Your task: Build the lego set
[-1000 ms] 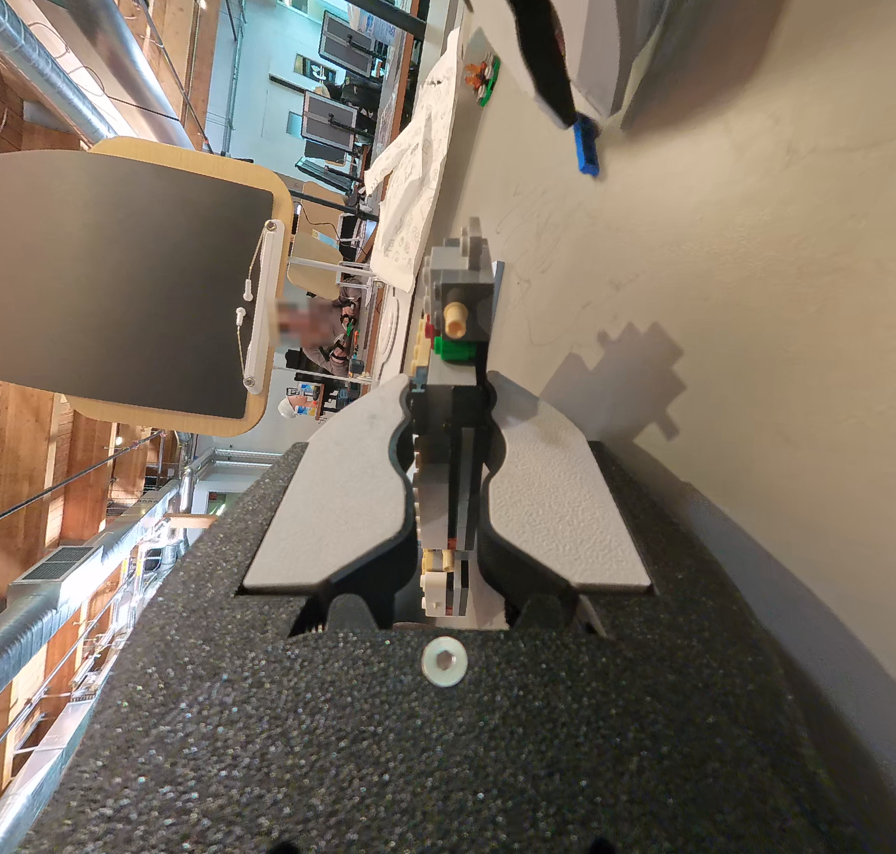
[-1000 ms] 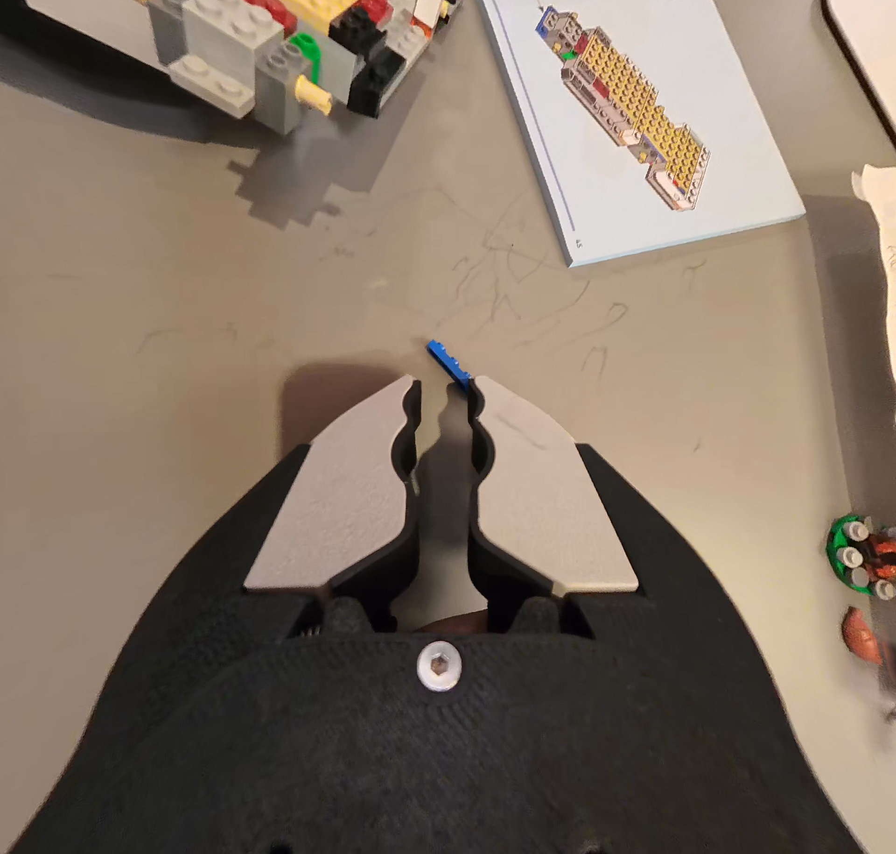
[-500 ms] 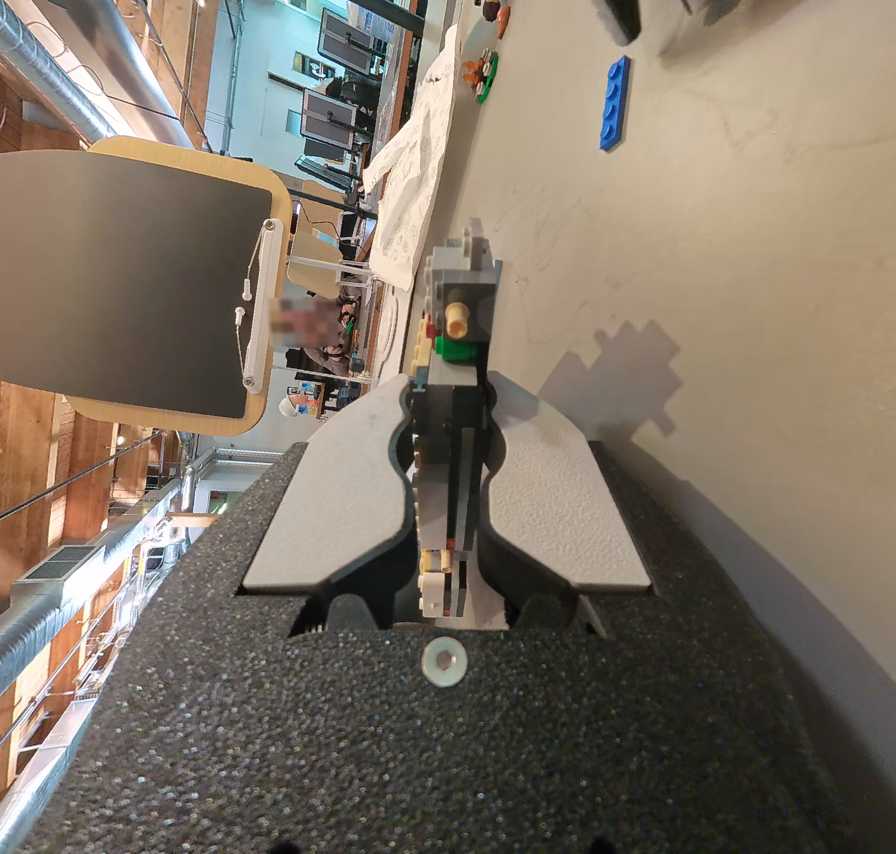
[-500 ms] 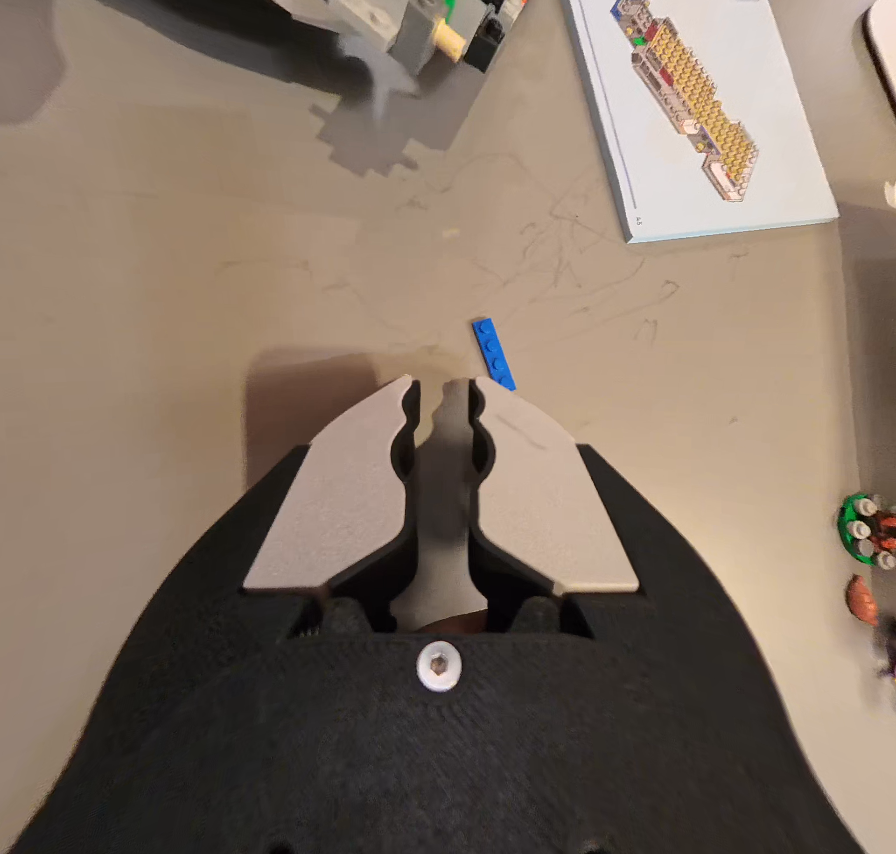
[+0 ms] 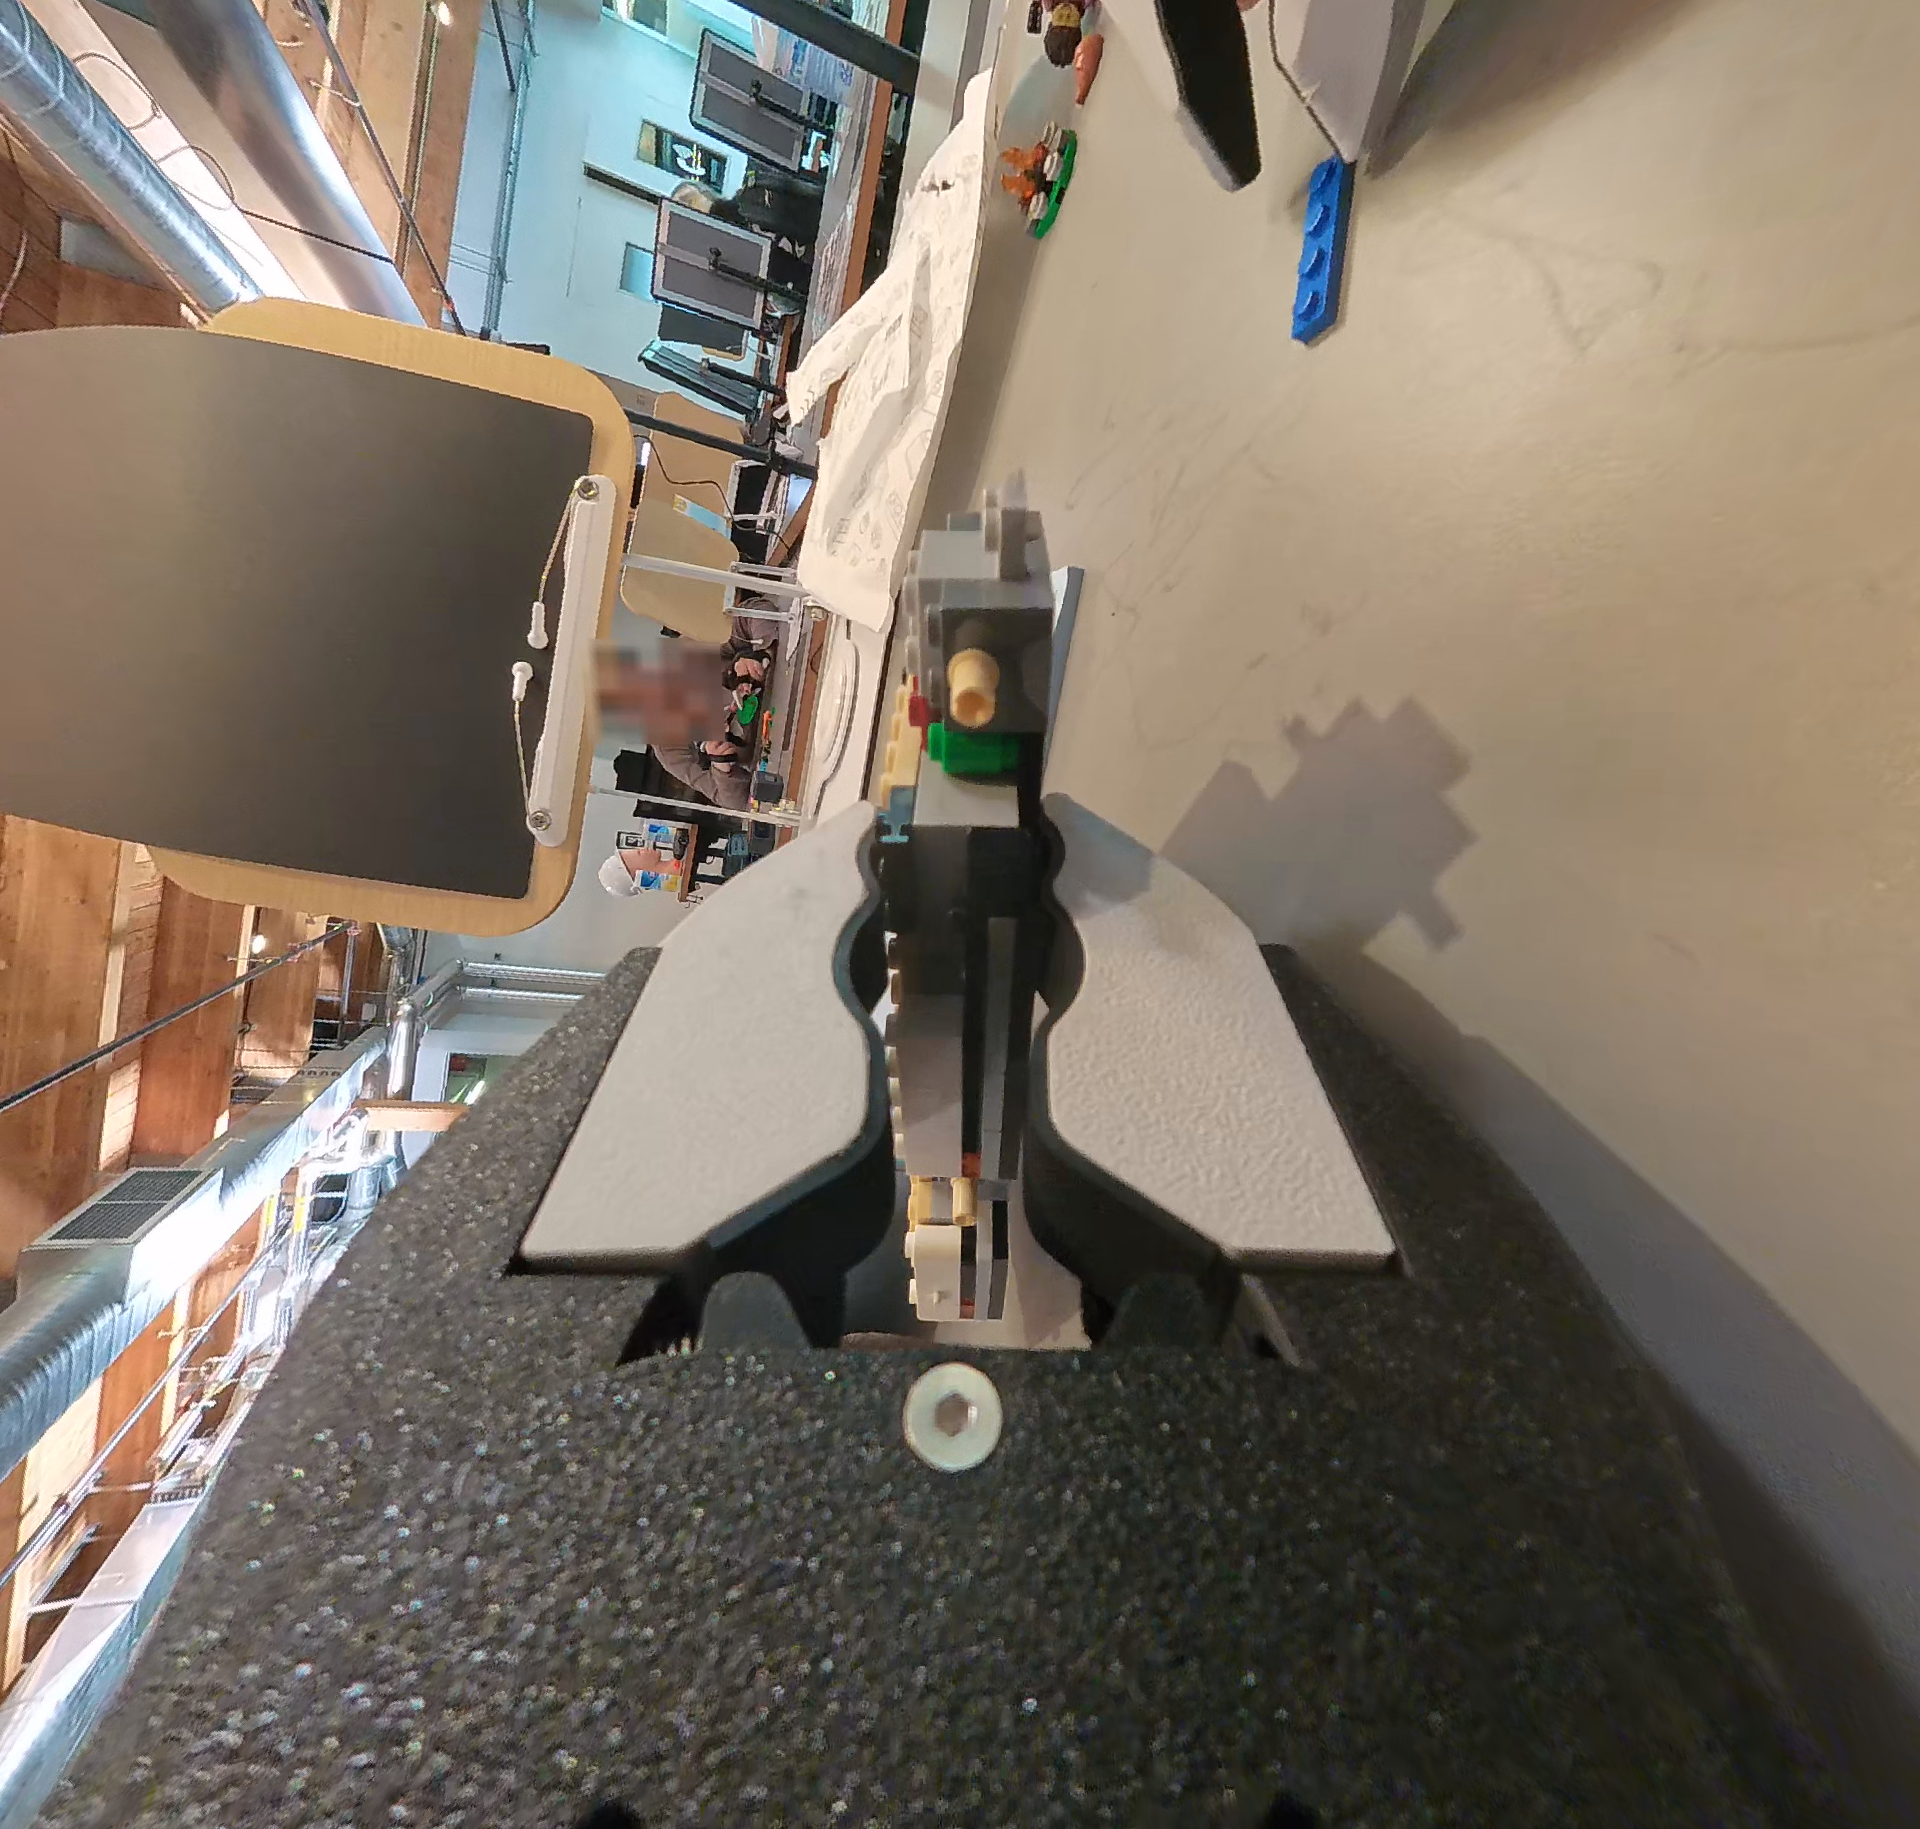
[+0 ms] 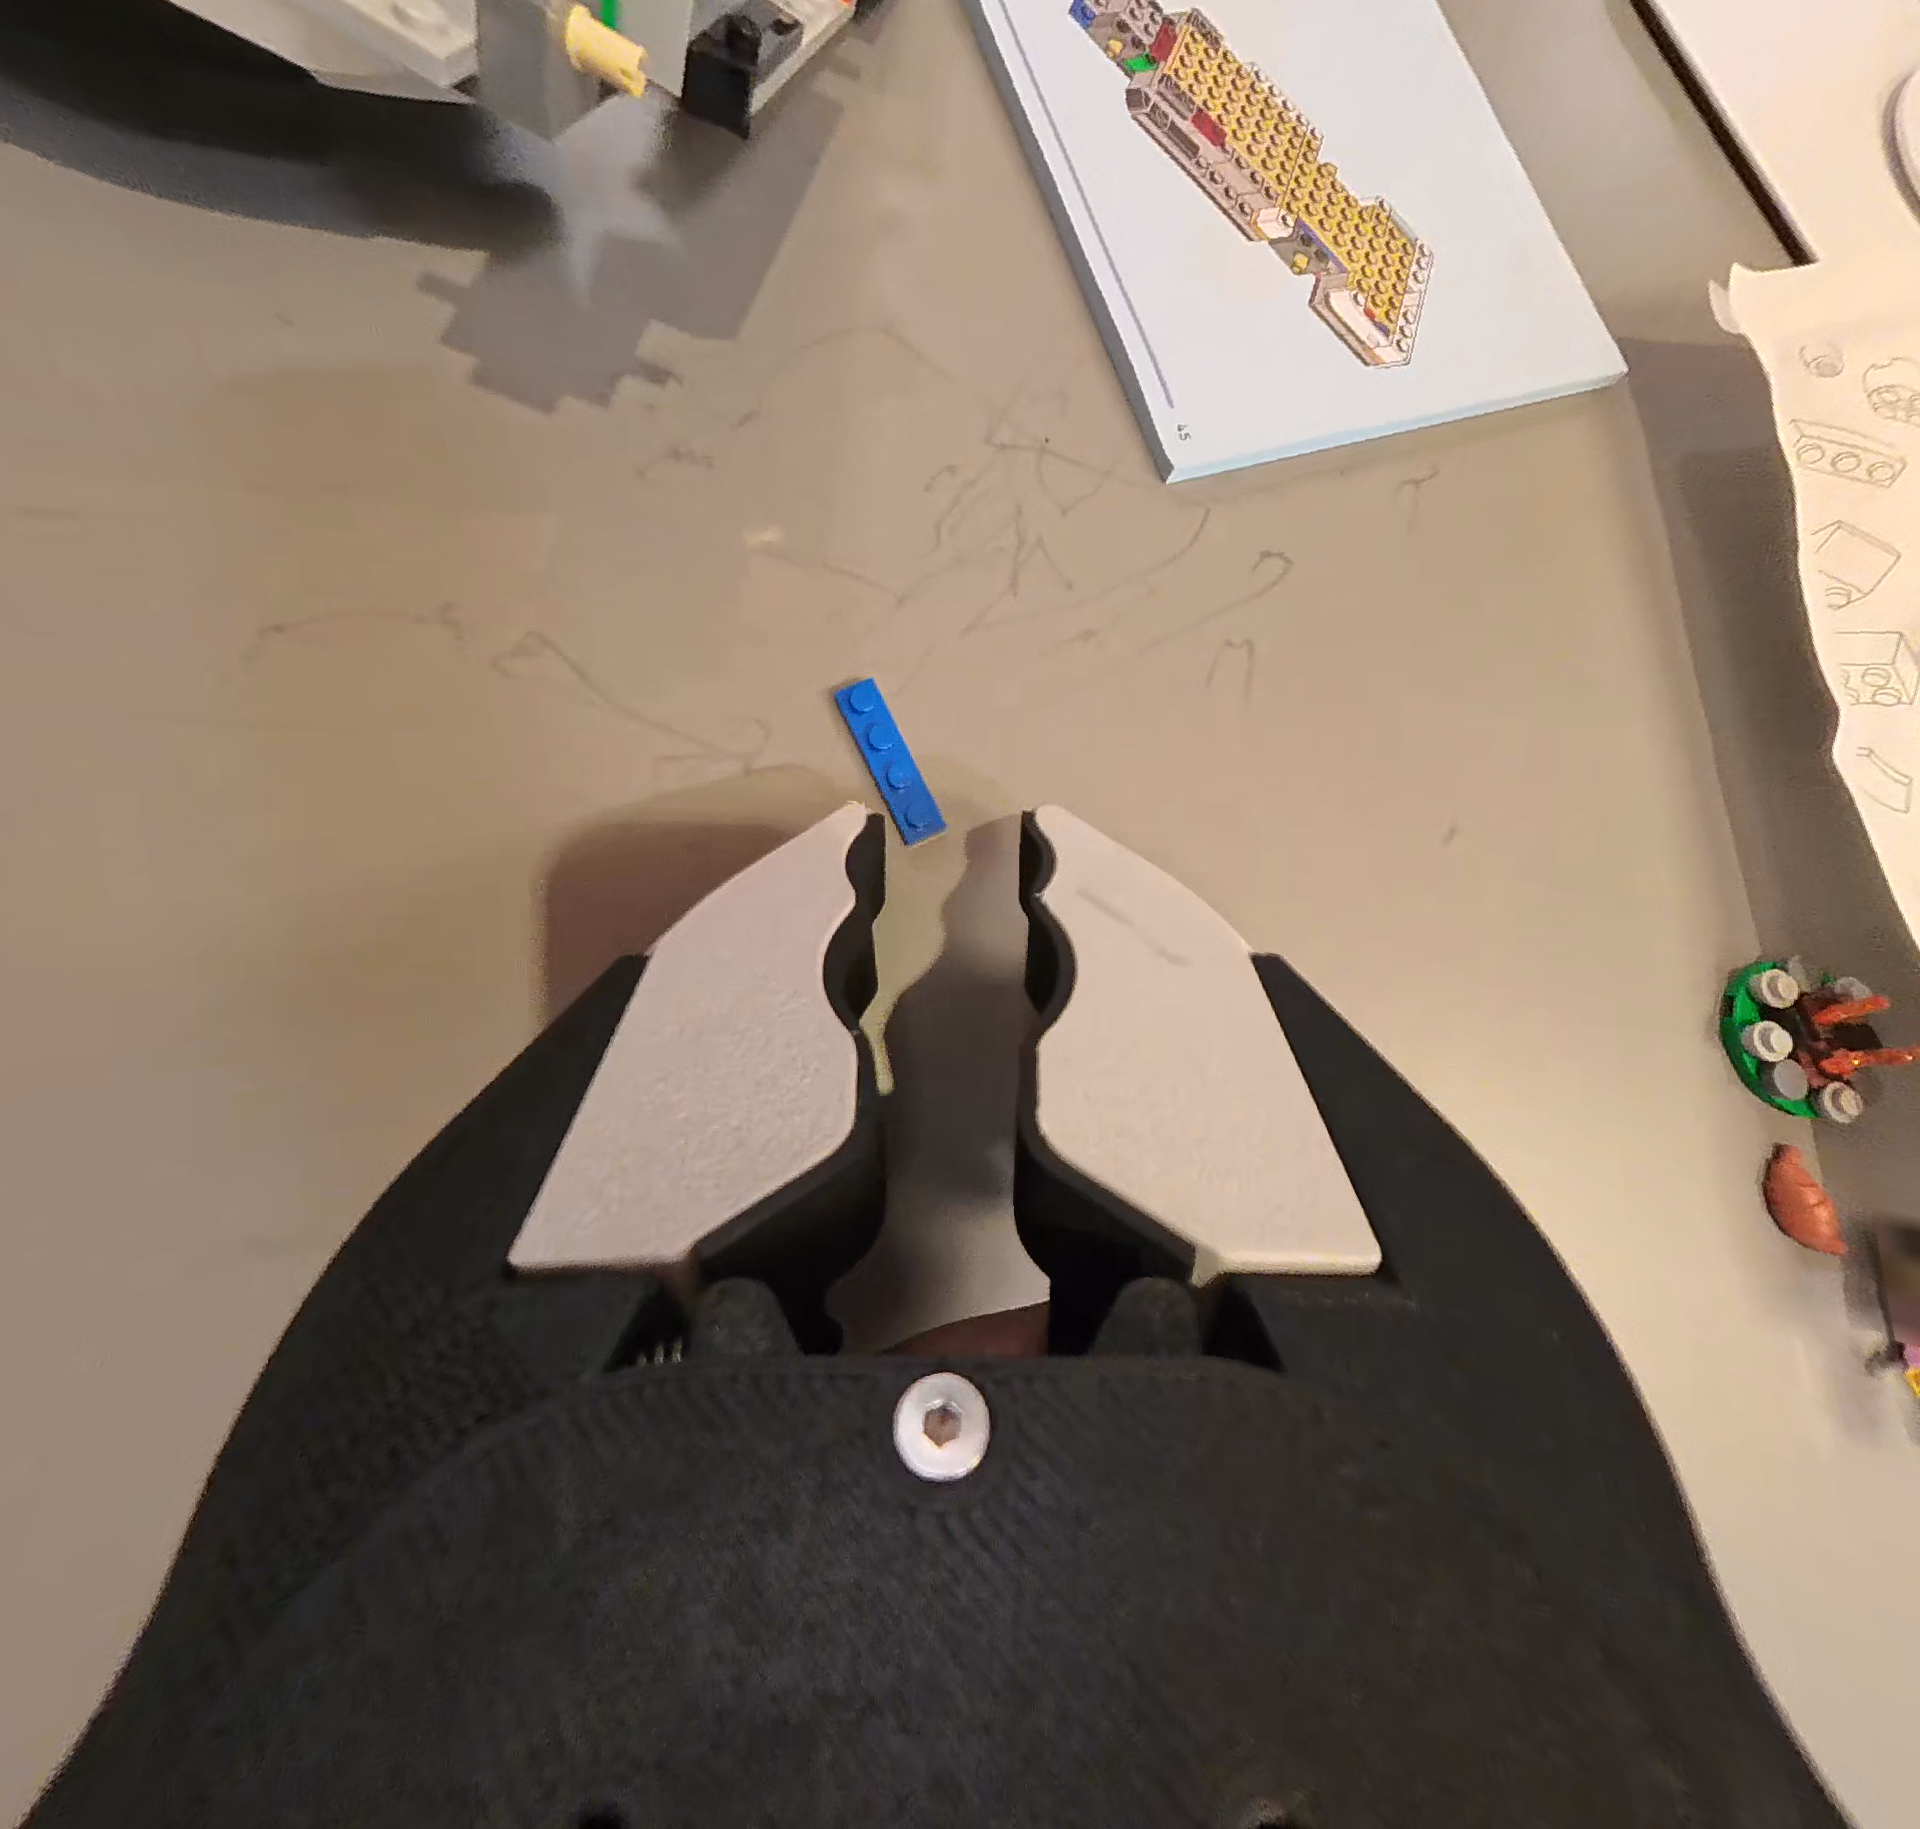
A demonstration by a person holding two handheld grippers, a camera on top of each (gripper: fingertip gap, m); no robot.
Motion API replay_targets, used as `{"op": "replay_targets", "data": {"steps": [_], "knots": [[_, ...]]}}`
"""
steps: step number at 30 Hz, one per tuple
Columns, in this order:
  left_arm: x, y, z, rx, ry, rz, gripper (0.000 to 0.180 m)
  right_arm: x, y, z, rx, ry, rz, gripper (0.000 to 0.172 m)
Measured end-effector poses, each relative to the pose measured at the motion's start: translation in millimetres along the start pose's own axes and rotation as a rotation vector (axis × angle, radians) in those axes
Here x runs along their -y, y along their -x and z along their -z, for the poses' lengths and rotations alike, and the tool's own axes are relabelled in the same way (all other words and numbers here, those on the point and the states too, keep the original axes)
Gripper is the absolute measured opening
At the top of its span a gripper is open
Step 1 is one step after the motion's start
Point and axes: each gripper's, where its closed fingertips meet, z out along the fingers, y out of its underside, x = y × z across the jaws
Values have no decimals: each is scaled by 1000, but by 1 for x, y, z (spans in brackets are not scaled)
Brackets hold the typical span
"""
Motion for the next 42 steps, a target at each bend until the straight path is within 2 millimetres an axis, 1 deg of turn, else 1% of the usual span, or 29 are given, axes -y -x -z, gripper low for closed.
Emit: {"op": "replay_targets", "data": {"steps": [9,18,20,25,26,32,36,39,42], "knots": [[0,1,0,3,0,1,24,0,-1,-1,9,7,-17,23],[2,1,-1,3,-4,3,24,0,4,-5,77,24,-53,16],[3,2,0,5,-5,6,24,1,6,-6,89,25,-43,9],[5,4,-2,10,-8,8,24,4,11,-8,89,25,-10,9],[4,3,1,10,-9,10,24,5,11,-8,89,24,-4,9],[5,5,1,14,-9,19,24,13,24,-6,131,-3,25,8],[5,5,2,13,-11,17,24,19,41,-4,208,-29,62,8],[7,3,2,10,-18,12,24,30,53,0,269,-73,56,8],[10,2,3,7,-23,-1,24,41,60,4,308,-120,32,8]]}}
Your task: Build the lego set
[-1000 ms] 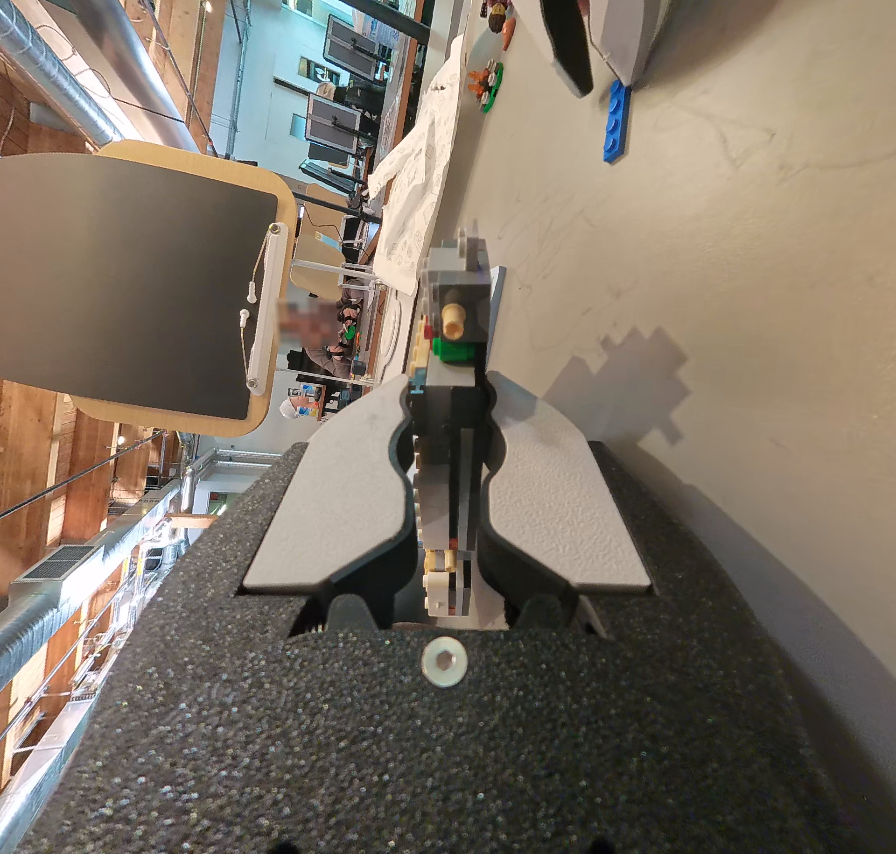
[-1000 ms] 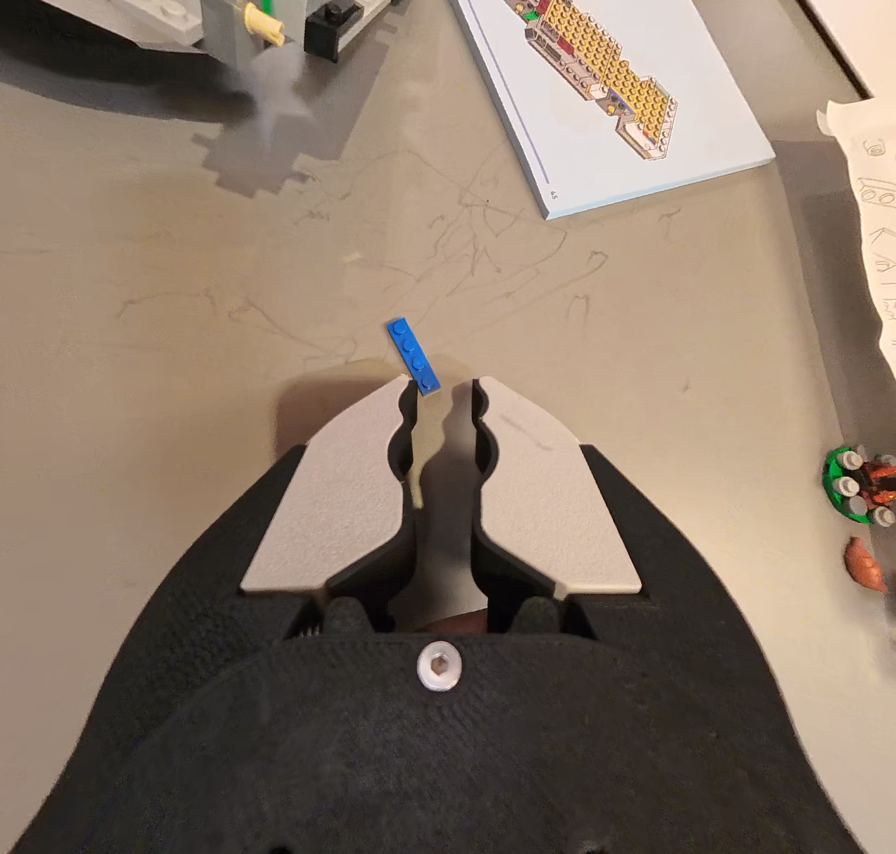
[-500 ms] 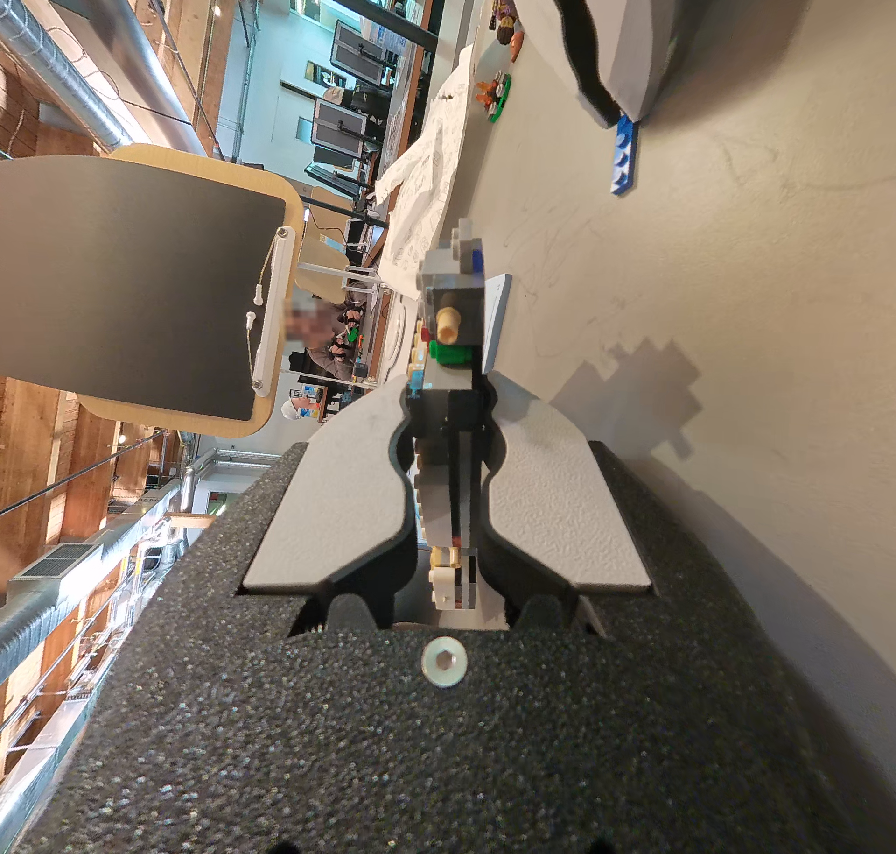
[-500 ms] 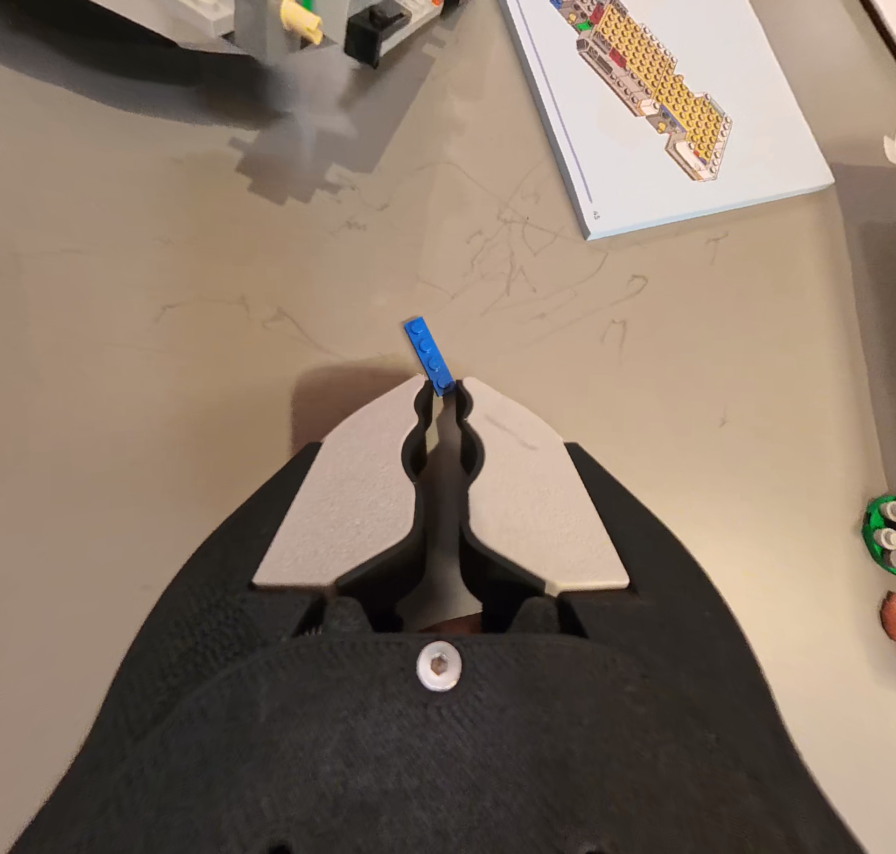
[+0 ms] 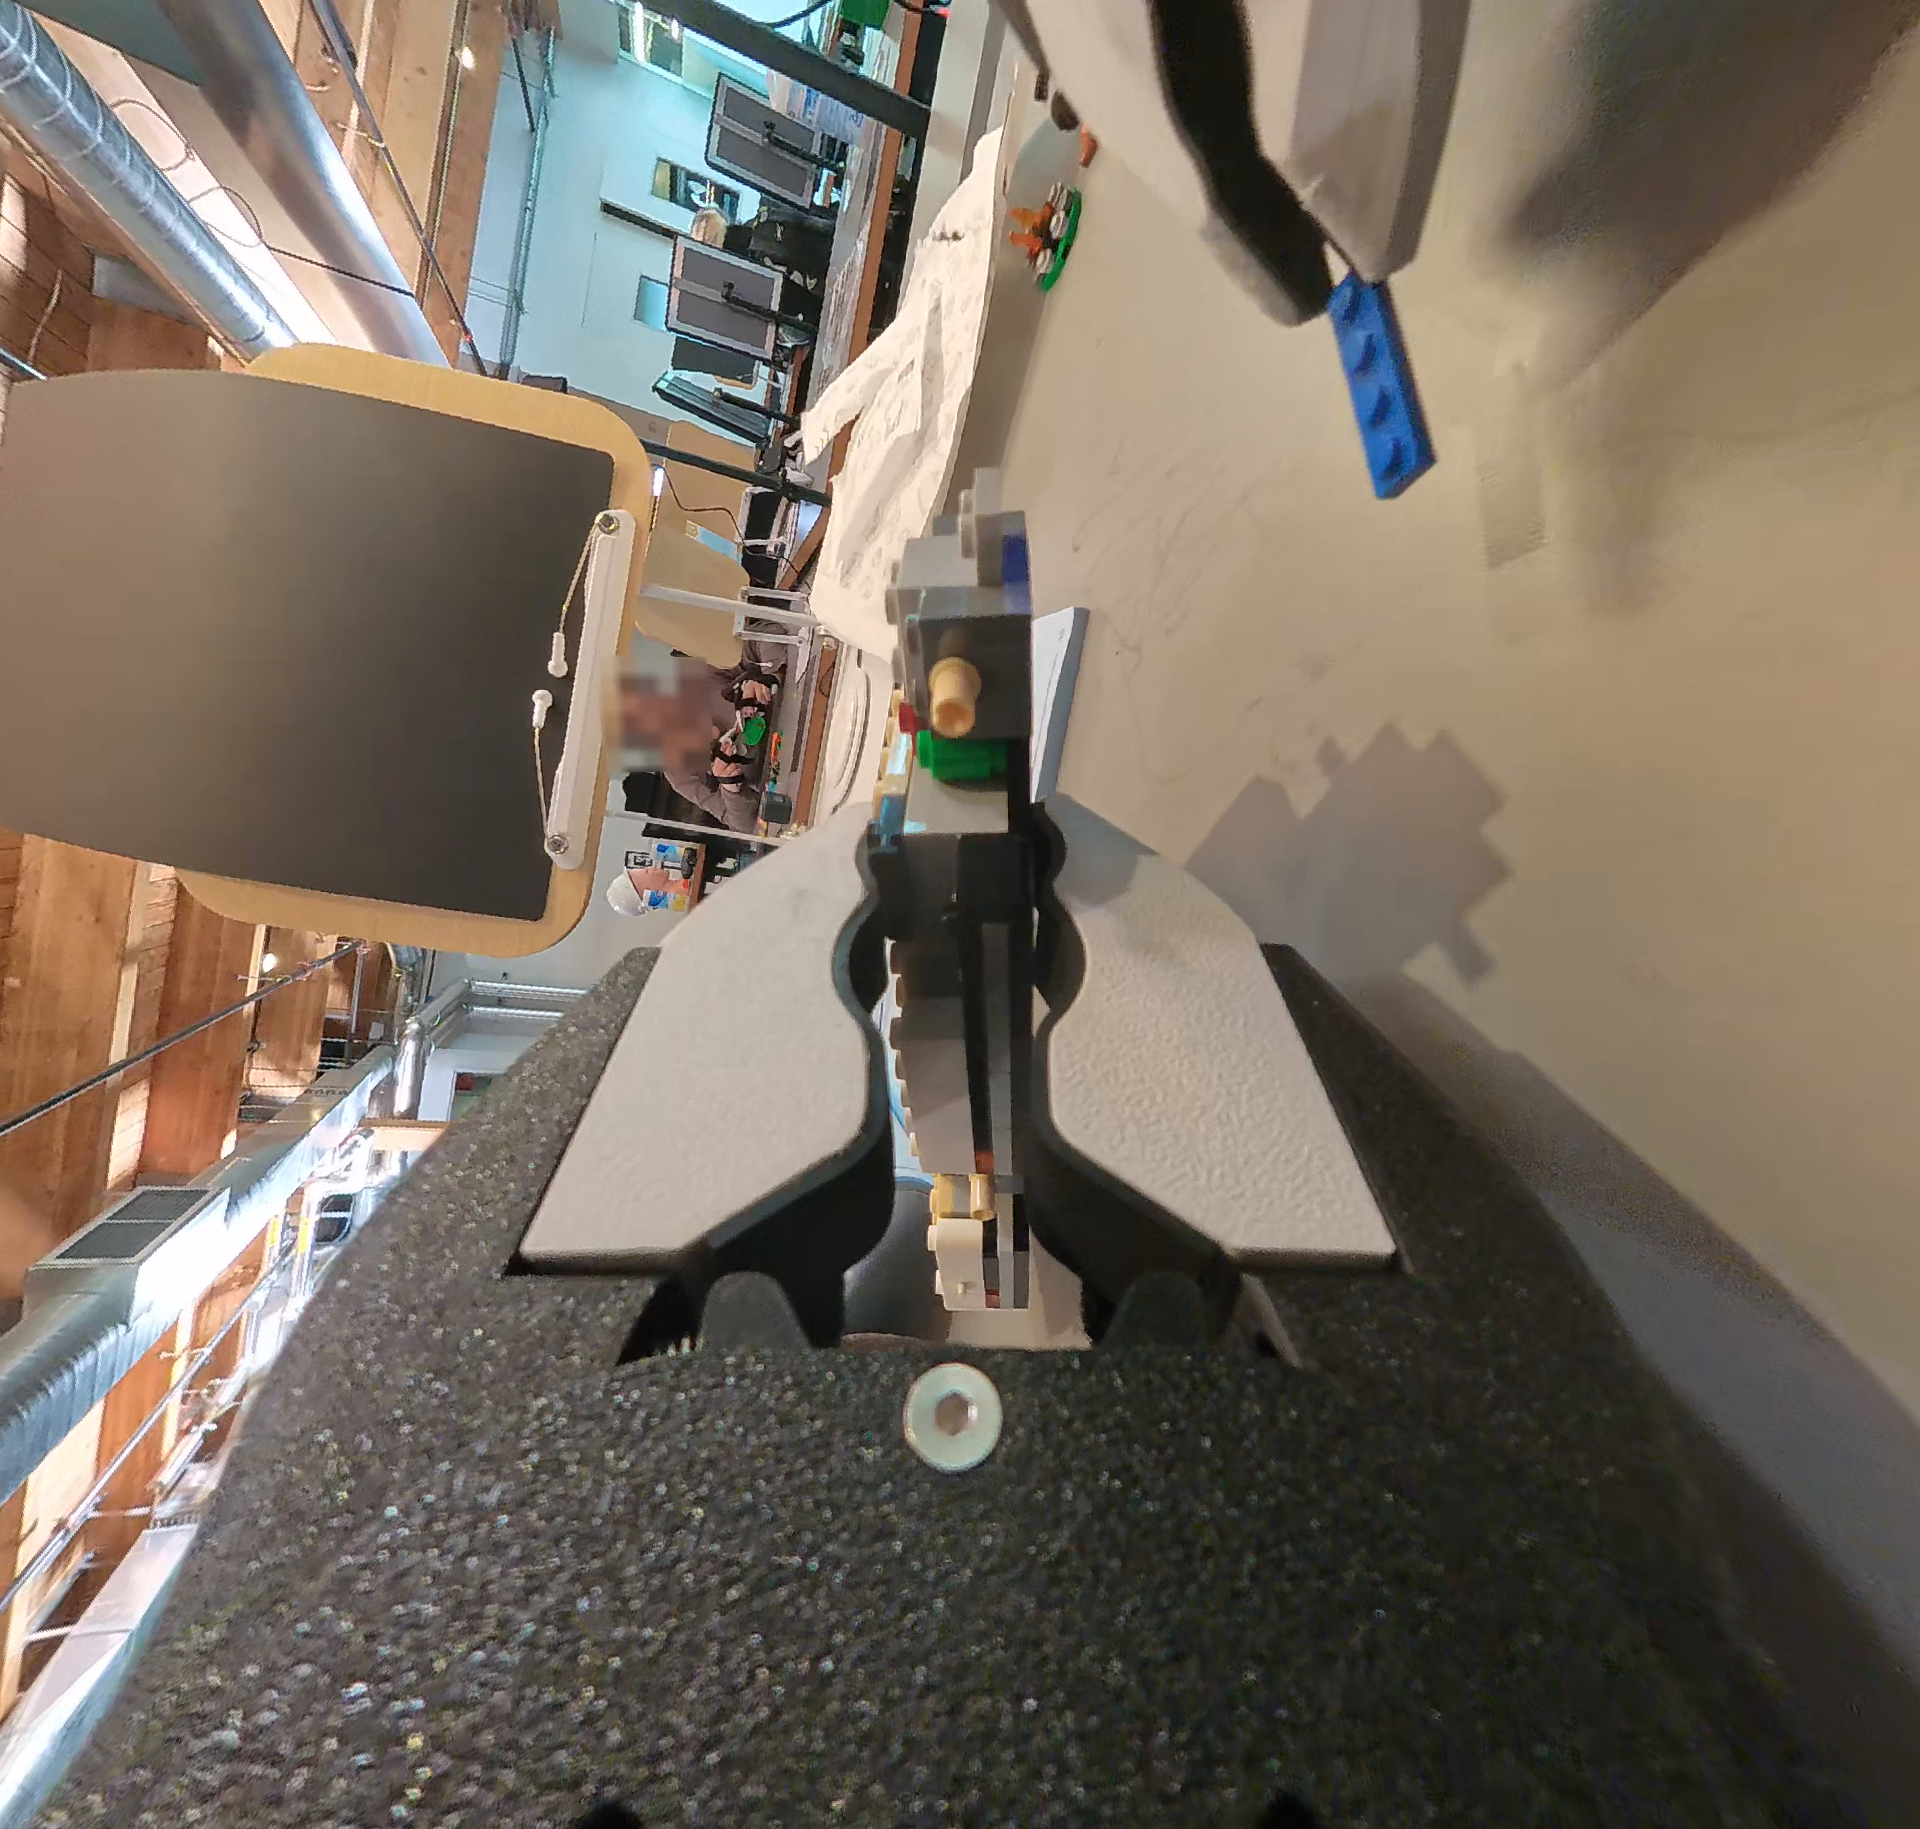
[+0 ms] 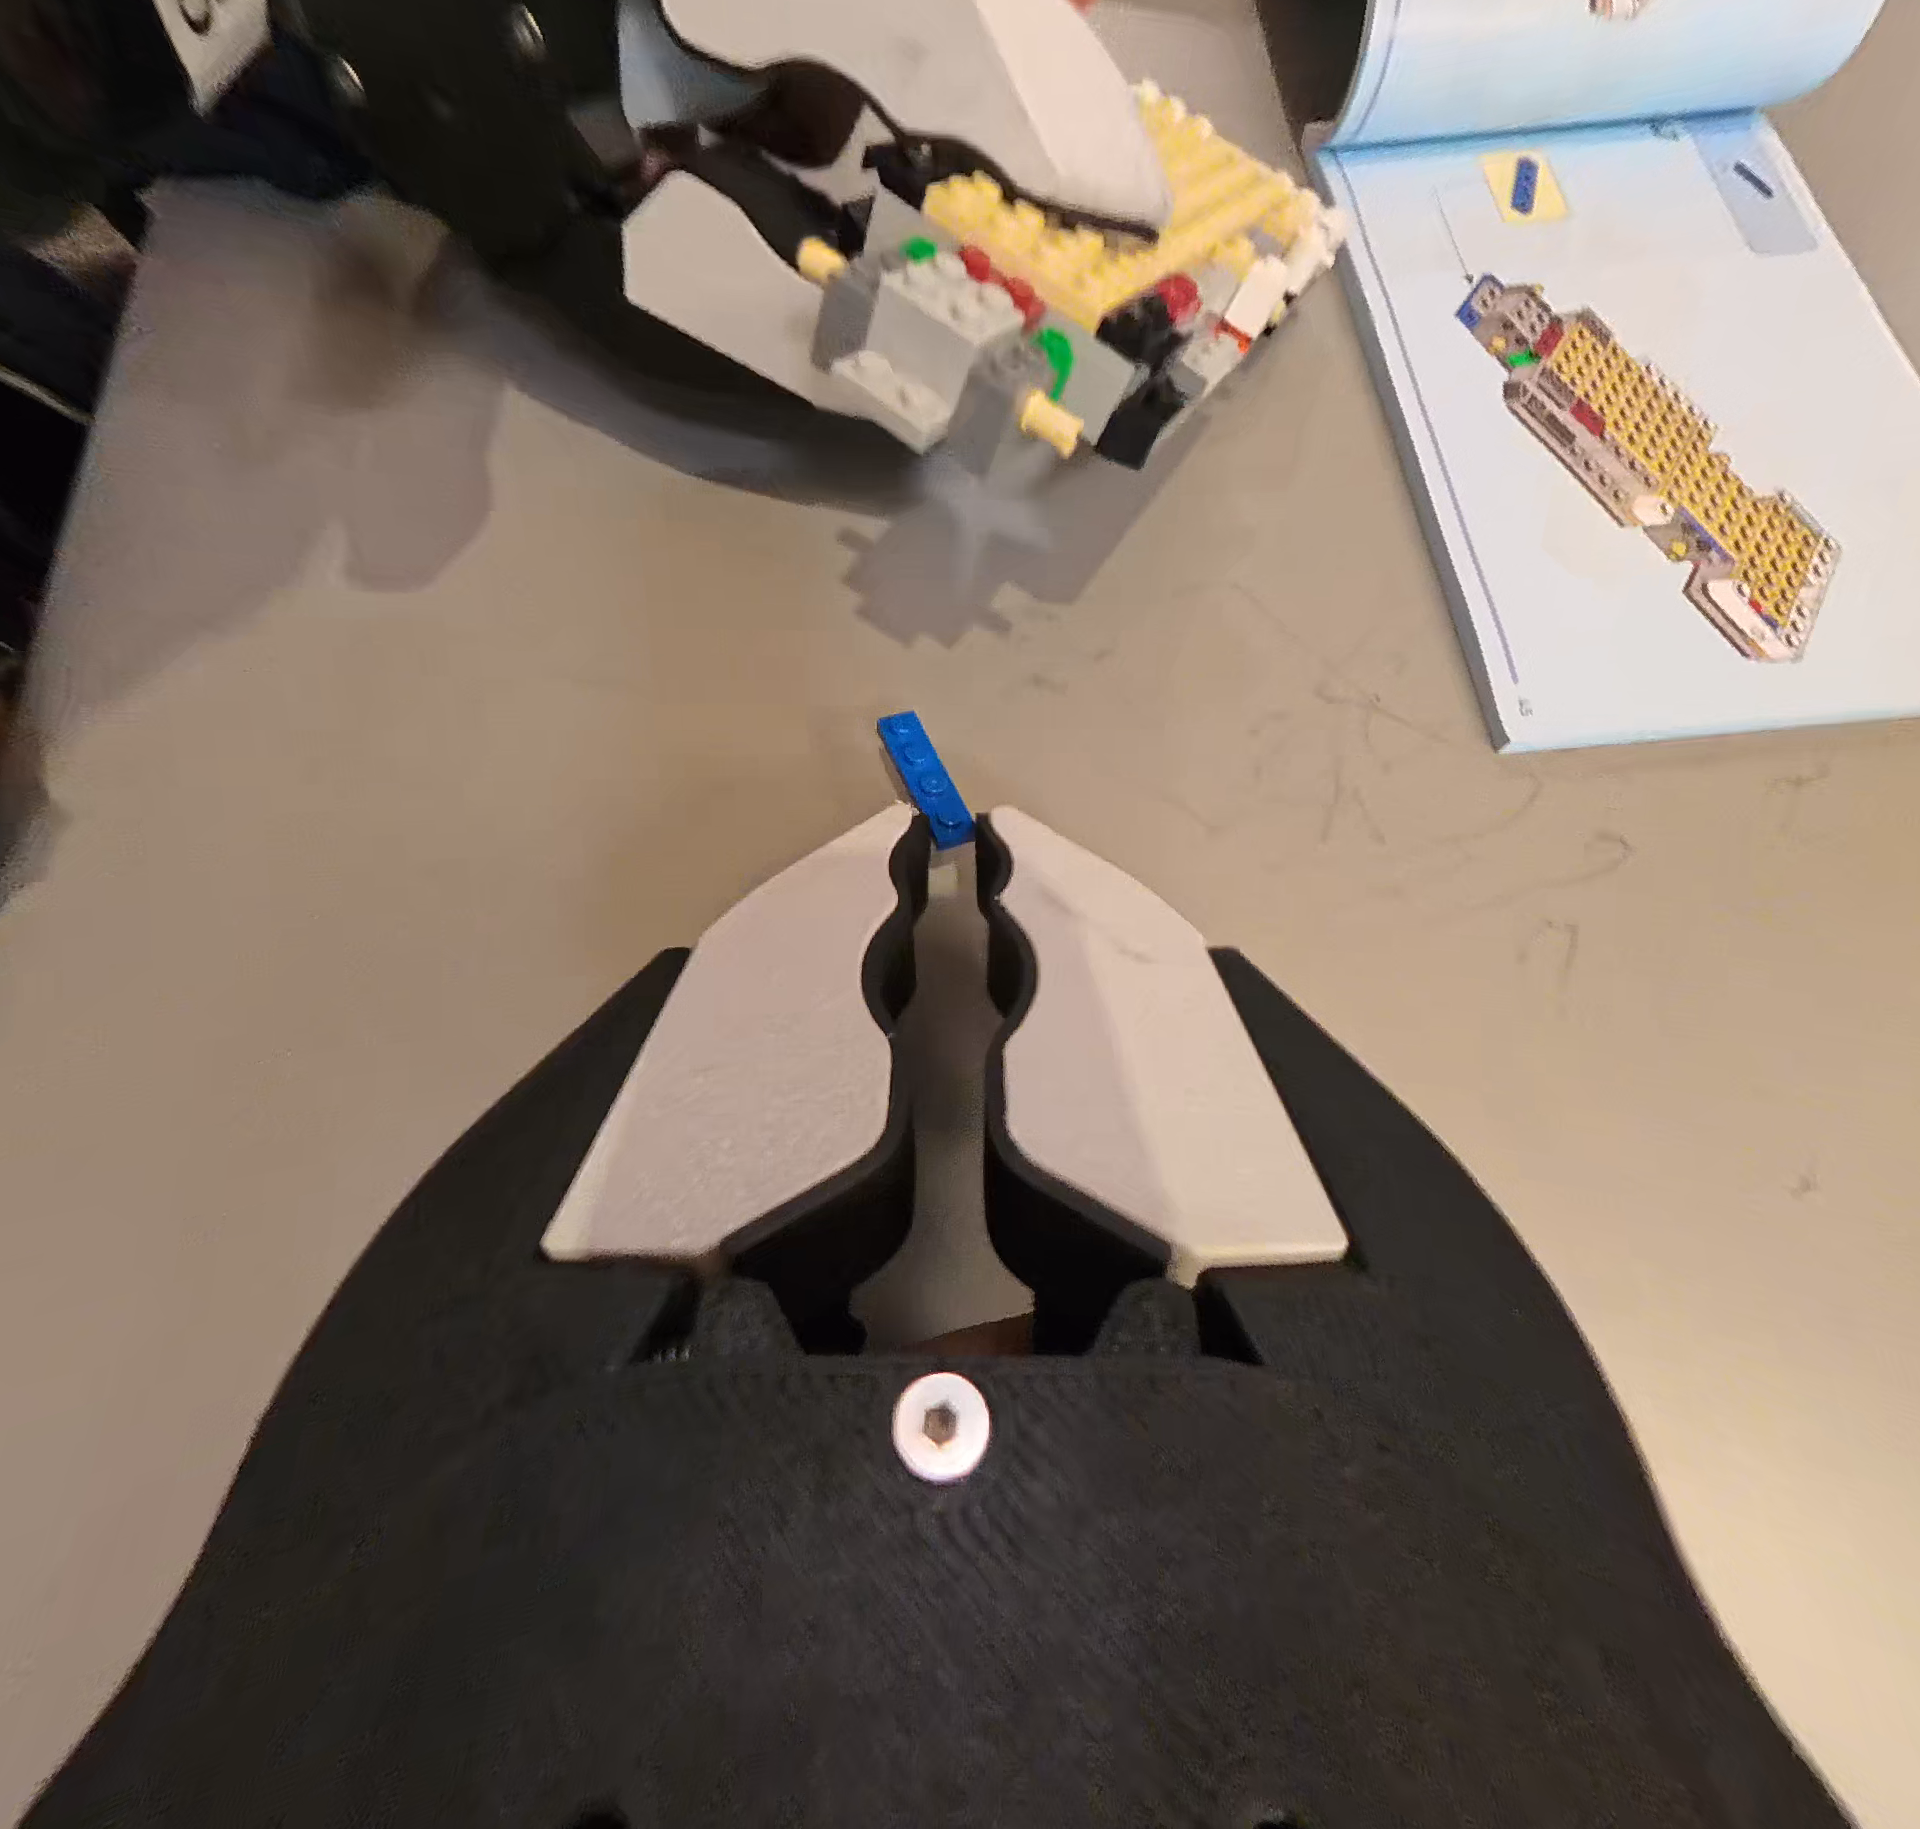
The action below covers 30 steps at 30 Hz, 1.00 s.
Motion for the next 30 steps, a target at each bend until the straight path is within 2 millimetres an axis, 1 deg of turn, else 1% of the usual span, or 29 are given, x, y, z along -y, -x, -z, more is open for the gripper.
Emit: {"op": "replay_targets", "data": {"steps": [6,14,17,22,25,29,30], "knots": [[3,-3,0,-6,-14,-25,24,10,10,-1,53,-50,1,8],[14,-5,5,-9,-60,-37,25,41,21,12,162,-234,-84,8],[14,-3,5,-2,-65,-24,25,46,22,14,172,-262,-97,8],[14,4,7,23,-79,35,25,32,20,7,162,-197,-100,8],[15,11,10,25,-100,117,25,20,19,0,166,-122,-128,8],[20,25,14,10,-132,238,24,2,14,-10,173,-9,-237,8],[20,28,15,10,-137,259,24,0,12,-11,178,4,-271,8]]}}
